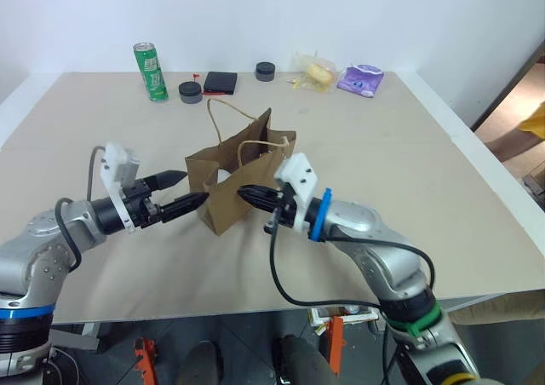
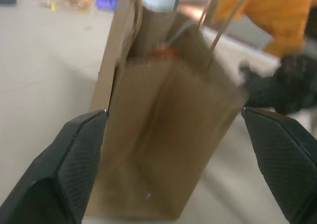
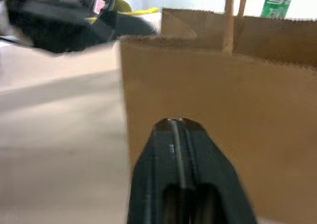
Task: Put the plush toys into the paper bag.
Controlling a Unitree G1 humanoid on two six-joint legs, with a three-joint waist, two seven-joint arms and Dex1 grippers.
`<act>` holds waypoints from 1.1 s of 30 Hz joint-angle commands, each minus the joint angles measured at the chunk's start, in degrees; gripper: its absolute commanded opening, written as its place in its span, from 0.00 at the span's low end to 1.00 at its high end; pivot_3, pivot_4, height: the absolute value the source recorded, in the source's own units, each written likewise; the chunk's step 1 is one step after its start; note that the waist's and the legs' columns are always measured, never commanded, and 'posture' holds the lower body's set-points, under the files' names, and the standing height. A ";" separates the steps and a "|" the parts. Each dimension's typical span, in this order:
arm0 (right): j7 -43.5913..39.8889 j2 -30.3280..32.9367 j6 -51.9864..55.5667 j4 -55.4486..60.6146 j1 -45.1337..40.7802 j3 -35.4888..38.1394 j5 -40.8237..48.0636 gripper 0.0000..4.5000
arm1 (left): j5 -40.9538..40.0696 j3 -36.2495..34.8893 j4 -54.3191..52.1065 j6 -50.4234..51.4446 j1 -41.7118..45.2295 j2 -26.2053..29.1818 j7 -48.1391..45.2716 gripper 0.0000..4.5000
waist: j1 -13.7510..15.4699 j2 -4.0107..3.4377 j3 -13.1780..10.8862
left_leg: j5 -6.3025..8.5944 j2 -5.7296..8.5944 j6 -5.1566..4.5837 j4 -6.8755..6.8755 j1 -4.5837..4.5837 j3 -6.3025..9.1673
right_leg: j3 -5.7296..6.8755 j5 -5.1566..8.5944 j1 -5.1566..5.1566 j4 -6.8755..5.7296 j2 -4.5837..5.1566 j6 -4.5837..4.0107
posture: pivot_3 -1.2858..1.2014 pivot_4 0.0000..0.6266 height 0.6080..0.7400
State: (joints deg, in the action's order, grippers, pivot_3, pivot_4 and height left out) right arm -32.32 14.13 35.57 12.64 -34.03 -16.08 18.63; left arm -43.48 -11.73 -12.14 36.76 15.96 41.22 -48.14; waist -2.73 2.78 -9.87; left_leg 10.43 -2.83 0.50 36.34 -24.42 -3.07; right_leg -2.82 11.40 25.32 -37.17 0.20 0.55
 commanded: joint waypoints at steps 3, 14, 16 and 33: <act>1.62 -4.41 -4.10 -7.77 -6.65 0.09 -3.66 0.02 | 6.69 3.10 2.56 -7.18 0.85 -1.41 -2.06 1.00 | 0.14 0.01 0.01 | 0.01 -0.05 0.01 -0.03 -0.11 0.11 | 0.10 0.06 0.04 0.00 -0.05 -0.04 | 0.52 0.24 1.00; 0.98 -6.91 -3.65 -6.74 -5.29 -0.66 -5.76 0.02 | 11.52 4.81 7.23 -12.30 5.84 -9.08 0.68 1.00 | 0.17 0.03 0.02 | 0.07 0.02 0.09 -0.02 -0.23 0.15 | 0.12 0.00 0.08 0.01 0.02 0.38 | 0.52 0.24 1.00; 0.91 -6.79 -3.38 -6.11 -4.86 -0.69 -5.82 0.02 | 11.65 5.47 7.17 -11.93 6.67 -10.68 1.23 1.00 | 0.17 0.03 0.02 | 0.07 0.01 0.09 -0.02 -0.22 0.15 | 0.13 -0.02 0.07 0.00 0.00 0.36 | 0.52 0.24 1.00; 0.74 -7.57 -1.49 -1.64 -5.79 -0.14 -4.45 0.00 | 20.03 9.62 15.25 -16.73 10.01 -15.59 3.43 0.94 | 0.17 0.04 0.02 | 0.07 0.00 0.09 -0.01 -0.22 0.17 | 0.13 -0.05 0.06 -0.01 -0.03 0.39 | 0.52 0.24 1.00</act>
State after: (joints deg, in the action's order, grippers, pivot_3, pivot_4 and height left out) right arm -31.26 6.83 34.20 7.80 -38.63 -17.18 13.29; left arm -23.66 -1.49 3.34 21.37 24.47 25.76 -45.30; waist -2.55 2.82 -9.85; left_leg 10.49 -2.83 0.59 36.34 -24.64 -2.91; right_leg -2.69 11.35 25.38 -37.17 0.17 0.95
